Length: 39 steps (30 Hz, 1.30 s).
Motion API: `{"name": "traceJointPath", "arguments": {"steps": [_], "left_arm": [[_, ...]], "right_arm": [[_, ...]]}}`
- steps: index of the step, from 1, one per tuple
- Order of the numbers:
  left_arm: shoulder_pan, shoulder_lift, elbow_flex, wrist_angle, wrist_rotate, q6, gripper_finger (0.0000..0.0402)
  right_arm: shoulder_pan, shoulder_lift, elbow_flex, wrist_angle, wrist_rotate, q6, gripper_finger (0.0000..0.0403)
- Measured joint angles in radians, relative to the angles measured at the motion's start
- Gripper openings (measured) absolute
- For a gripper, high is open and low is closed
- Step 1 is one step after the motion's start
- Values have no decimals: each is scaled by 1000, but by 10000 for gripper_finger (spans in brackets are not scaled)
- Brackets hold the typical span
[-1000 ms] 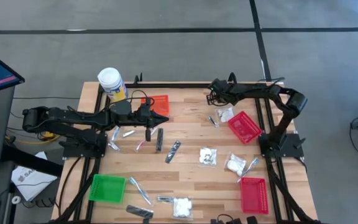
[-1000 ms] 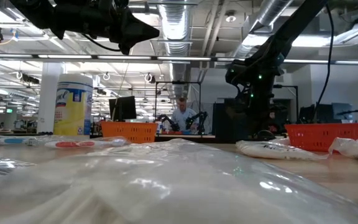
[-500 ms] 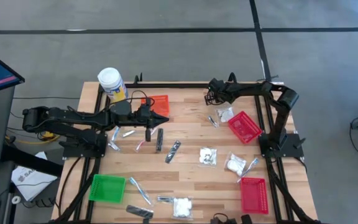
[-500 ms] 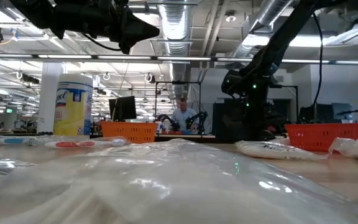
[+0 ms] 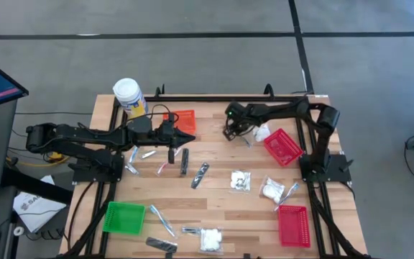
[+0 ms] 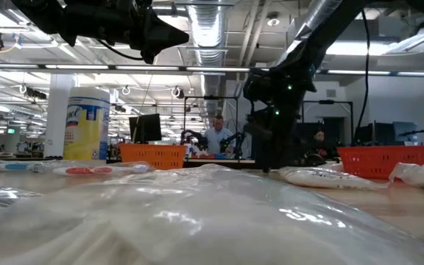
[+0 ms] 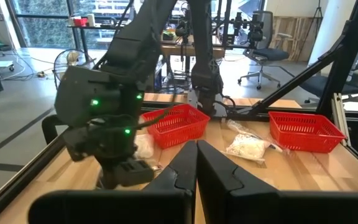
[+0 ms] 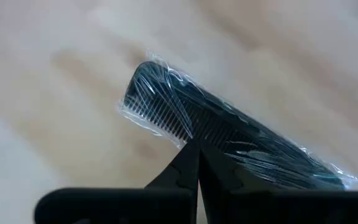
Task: Pick & Place Travel size toiletries
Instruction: Put the black comb into the top red basket
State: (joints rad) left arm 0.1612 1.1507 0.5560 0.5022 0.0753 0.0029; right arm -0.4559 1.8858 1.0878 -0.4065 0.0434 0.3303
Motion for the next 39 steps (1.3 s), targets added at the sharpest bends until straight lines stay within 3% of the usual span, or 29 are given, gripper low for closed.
{"name": "traceJointPath", "arguments": {"steps": [9,15,19,30,39], "left_arm": [[0,0,0,2,8,0,3],[0,0,0,1,110,-9,3],[-10,0,0,0,124,-12,3],[-55,18,0,-1,107,22,3],[-55,93,3,-4,10,23,3]], "right_arm": [[109,-1,2,-27,-130,-54,0],[189,-1,1,-31,-216,-91,0],[234,-2,0,-37,-286,-139,0],[352,-8,118,-136,-290,-278,0],[457,-38,168,-222,-289,-304,0]]}}
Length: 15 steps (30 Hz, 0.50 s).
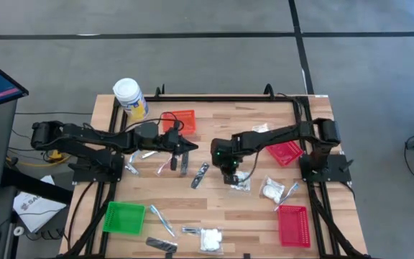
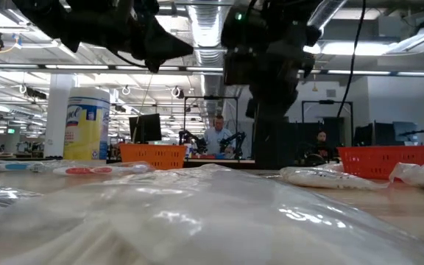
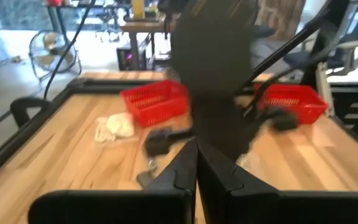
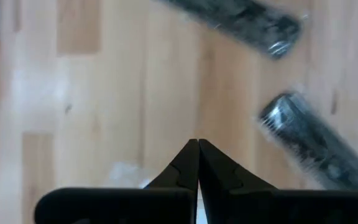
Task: Pick & Place Travel size toiletries
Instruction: Put the black comb into the top red basket
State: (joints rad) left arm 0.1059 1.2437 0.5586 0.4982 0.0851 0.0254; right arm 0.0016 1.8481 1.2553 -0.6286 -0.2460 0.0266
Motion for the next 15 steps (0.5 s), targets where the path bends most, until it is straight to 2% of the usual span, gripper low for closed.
{"name": "traceJointPath", "arguments": {"steps": [7,15], "left_arm": [[-29,108,60,-2,-4,2,3],[-62,253,148,-4,-13,5,3]], "right_arm": [[42,-142,-80,21,49,35,0],[51,-364,-267,191,91,66,0]]}}
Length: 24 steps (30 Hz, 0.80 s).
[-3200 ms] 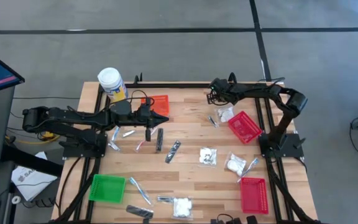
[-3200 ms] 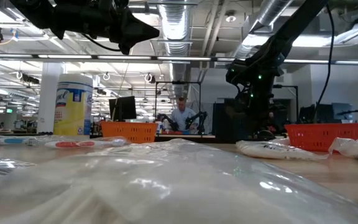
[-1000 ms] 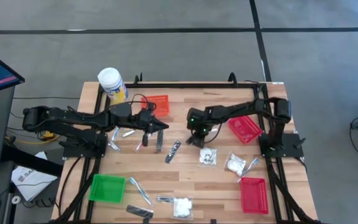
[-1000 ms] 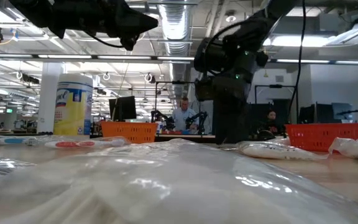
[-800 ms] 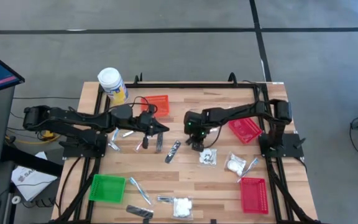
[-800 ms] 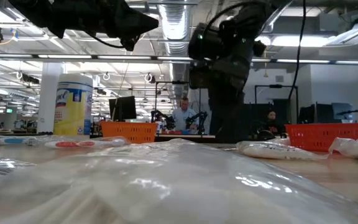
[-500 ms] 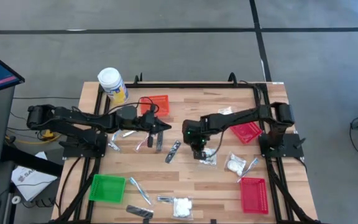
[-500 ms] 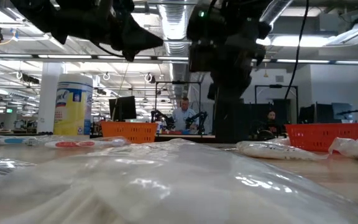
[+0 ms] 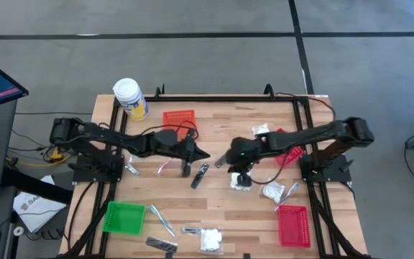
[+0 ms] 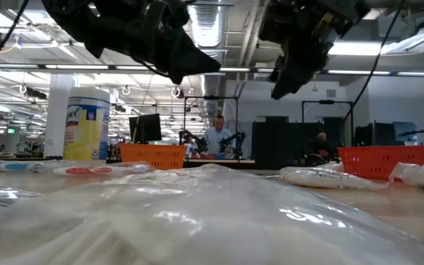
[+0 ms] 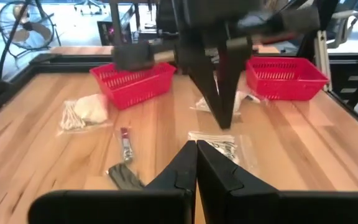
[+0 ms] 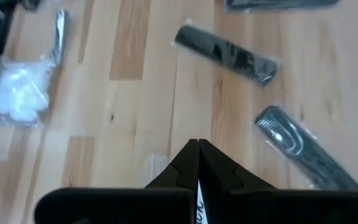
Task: Pick & Place Travel size toiletries
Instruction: Put the black comb into the top red basket
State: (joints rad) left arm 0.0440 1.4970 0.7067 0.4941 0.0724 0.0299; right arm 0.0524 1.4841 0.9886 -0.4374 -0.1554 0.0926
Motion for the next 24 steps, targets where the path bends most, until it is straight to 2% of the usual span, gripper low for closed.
{"name": "traceJointPath", "arguments": {"steps": [6,12,19,24], "left_arm": [[0,72,30,-6,-57,-4,3],[-2,147,61,-2,-106,-11,3],[-38,285,146,-11,-173,-11,3],[-55,363,232,-127,-279,-11,3]], "right_arm": [[-47,-129,-119,119,4,35,0],[-115,-193,-177,136,40,77,0],[-173,-171,-191,134,56,93,0],[-191,-104,-191,123,56,103,0]]}}
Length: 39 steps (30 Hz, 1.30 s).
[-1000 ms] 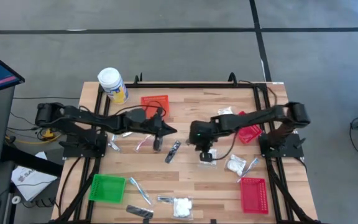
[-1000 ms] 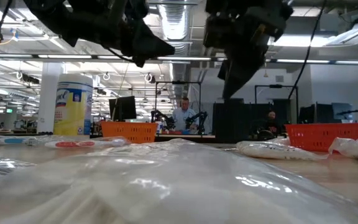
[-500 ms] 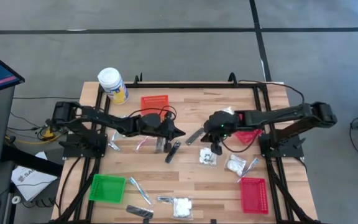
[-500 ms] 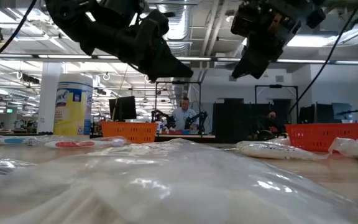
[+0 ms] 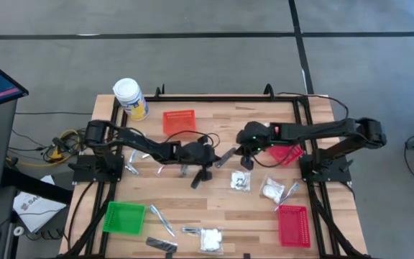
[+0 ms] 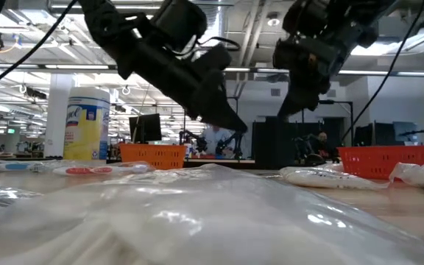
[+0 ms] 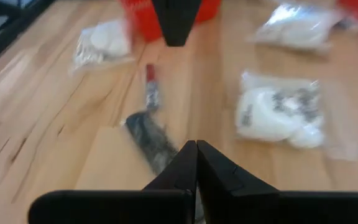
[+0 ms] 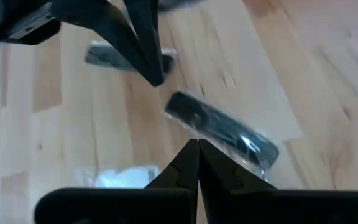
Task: Pick & Place Travel size toiletries
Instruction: Put the black comb into the top red basket
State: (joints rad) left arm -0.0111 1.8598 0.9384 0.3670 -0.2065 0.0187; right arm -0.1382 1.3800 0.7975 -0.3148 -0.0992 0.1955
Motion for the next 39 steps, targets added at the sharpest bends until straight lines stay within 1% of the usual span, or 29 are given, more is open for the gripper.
{"name": "traceJointPath", "arguments": {"steps": [2,7,13,19,23,29,39], "left_arm": [[0,20,27,-34,-22,0,3],[0,37,48,-71,-24,-15,3],[0,63,64,-75,-24,-29,3],[5,119,89,-89,-24,-31,3],[5,129,104,-106,-24,-31,3],[6,129,105,-106,42,-22,3],[7,131,105,-128,47,-23,3]], "right_arm": [[-5,28,0,-20,-1,0,0],[-31,68,0,-43,-4,8,0],[-56,63,0,-41,-4,14,0],[-53,61,0,-39,-4,15,0],[-52,61,0,-39,-4,15,0],[-52,62,0,-39,-4,15,0],[-55,61,0,-25,-4,15,0]]}}
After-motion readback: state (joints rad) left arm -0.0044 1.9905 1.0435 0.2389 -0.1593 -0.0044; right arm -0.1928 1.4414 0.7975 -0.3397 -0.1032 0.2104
